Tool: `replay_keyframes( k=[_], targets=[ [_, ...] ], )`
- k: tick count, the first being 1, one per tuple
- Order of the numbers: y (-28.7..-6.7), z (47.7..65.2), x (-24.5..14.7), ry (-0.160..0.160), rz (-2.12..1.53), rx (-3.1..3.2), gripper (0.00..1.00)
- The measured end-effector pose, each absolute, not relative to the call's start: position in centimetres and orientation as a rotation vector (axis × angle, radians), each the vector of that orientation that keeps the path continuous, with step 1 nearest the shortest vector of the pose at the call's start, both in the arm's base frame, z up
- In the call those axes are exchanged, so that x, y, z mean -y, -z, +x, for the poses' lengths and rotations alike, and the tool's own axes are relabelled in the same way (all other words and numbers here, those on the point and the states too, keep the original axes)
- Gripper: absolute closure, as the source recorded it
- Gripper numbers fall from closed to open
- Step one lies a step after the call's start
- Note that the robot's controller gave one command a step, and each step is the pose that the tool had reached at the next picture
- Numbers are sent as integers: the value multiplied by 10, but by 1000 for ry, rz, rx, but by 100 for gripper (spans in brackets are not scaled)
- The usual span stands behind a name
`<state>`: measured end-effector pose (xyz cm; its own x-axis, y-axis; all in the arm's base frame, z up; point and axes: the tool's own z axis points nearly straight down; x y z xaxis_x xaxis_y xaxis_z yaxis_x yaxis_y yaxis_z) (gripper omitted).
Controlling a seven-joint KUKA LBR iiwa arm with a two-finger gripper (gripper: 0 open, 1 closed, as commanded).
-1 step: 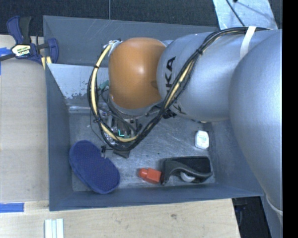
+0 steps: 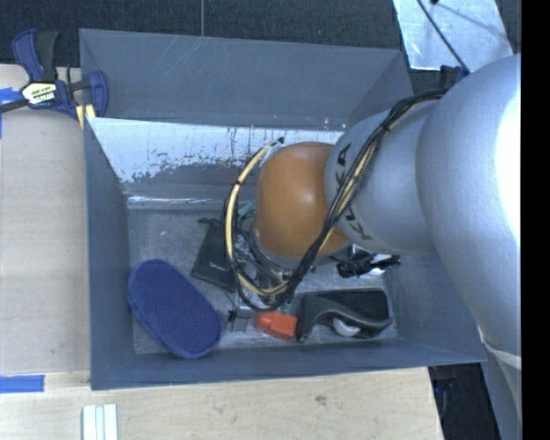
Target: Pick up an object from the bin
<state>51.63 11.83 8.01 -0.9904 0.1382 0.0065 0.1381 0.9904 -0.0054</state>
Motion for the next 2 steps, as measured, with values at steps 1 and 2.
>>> replay_keyframes(
  k=[1,2],
  targets=[
    [-84,519,-123,1,-209,3136,100],
    [-84,519,-122,1,-209,3136,0]
  ],
)
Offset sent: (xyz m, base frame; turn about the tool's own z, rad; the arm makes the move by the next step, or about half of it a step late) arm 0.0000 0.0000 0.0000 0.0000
